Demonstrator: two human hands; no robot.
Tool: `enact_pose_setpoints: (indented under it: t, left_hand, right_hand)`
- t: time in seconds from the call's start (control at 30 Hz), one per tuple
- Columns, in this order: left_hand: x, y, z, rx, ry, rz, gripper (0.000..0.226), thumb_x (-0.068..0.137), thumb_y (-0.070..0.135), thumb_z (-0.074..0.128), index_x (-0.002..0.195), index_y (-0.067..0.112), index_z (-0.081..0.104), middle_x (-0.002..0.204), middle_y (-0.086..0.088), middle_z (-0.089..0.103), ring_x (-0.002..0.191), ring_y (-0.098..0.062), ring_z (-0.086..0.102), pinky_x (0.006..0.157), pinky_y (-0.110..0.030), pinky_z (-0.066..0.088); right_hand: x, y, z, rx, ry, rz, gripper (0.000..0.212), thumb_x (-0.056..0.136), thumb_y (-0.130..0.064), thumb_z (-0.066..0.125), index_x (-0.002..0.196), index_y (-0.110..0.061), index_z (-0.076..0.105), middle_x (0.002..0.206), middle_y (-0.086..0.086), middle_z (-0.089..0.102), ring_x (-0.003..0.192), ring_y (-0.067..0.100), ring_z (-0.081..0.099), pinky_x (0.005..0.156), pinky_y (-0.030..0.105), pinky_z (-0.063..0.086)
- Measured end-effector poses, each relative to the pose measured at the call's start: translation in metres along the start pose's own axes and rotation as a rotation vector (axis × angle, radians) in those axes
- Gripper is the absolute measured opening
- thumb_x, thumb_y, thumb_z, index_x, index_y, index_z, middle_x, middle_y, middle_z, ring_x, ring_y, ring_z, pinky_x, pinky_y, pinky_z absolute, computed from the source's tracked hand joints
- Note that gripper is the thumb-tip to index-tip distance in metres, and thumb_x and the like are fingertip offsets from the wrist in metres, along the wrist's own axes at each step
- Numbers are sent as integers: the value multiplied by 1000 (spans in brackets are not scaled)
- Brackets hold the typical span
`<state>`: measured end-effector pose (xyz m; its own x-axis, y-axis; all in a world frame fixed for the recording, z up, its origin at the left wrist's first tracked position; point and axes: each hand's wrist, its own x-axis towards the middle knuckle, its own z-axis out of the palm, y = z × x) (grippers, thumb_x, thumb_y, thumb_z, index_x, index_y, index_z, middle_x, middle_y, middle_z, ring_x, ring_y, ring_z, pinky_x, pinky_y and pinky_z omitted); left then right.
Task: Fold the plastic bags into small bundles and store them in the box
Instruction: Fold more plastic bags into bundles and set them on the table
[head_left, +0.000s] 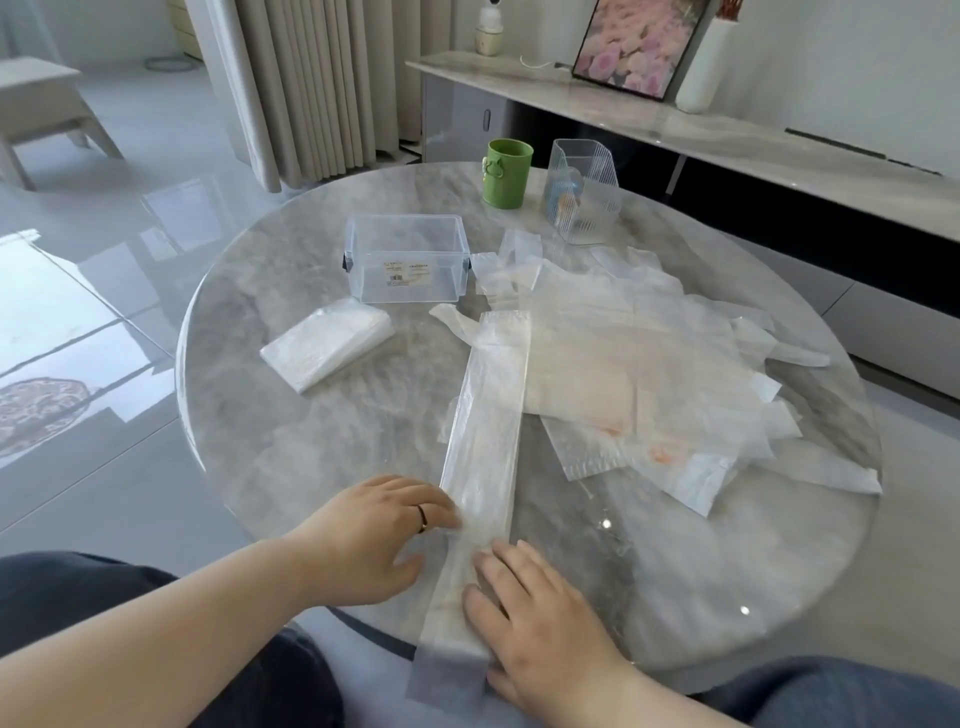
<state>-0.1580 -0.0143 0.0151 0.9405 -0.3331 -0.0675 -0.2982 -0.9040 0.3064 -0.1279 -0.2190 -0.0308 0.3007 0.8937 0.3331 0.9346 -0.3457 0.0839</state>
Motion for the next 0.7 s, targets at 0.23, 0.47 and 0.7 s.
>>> enact_pose_setpoints:
  t: [0.23, 0.47, 0.7]
  left_hand:
    - [7, 0, 1, 81, -20, 70, 42, 62, 43, 38, 90, 42, 69, 95, 26, 65, 98, 3, 61, 90, -14, 42]
    - [12, 5, 1, -80, -14, -9, 65, 58, 43, 22, 104, 34, 66, 128, 21, 50, 117, 4, 48, 96, 1, 19]
    - [24, 9, 12, -210, 63, -64, 80, 52, 76, 27, 102, 27, 64, 114, 28, 38, 116, 5, 34, 97, -6, 8]
  right_hand:
    - [-1, 2, 8, 91, 200, -18, 32, 94, -34, 26, 86, -17, 52, 99, 2, 61, 96, 22, 54, 96, 35, 40]
    - [15, 17, -6, 483, 118, 344, 29, 80, -33, 52, 55, -19, 51, 55, -10, 53, 64, 1, 46, 62, 13, 34]
    - [36, 37, -26, 915, -111, 812, 40, 88, -34, 55, 55, -16, 41, 49, -7, 36, 52, 5, 35, 55, 21, 26]
